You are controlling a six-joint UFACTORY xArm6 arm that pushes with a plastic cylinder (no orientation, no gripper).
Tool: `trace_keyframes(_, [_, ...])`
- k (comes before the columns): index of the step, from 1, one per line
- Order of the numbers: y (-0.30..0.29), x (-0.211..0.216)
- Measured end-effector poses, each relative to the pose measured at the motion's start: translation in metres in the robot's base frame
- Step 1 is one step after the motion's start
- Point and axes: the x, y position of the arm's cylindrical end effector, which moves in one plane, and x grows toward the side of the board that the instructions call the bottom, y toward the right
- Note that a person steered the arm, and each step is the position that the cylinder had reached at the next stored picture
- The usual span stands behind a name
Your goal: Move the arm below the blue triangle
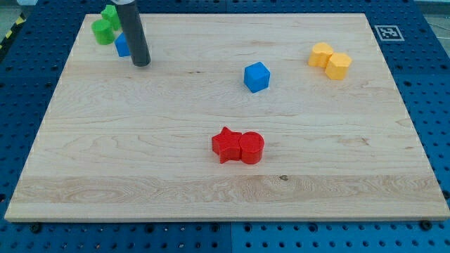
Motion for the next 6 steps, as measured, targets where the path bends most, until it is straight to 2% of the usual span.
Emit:
trace_keyframes(2, [-0.0084,-0.0160])
trace_keyframes(6, [-0.0118,-0.0108])
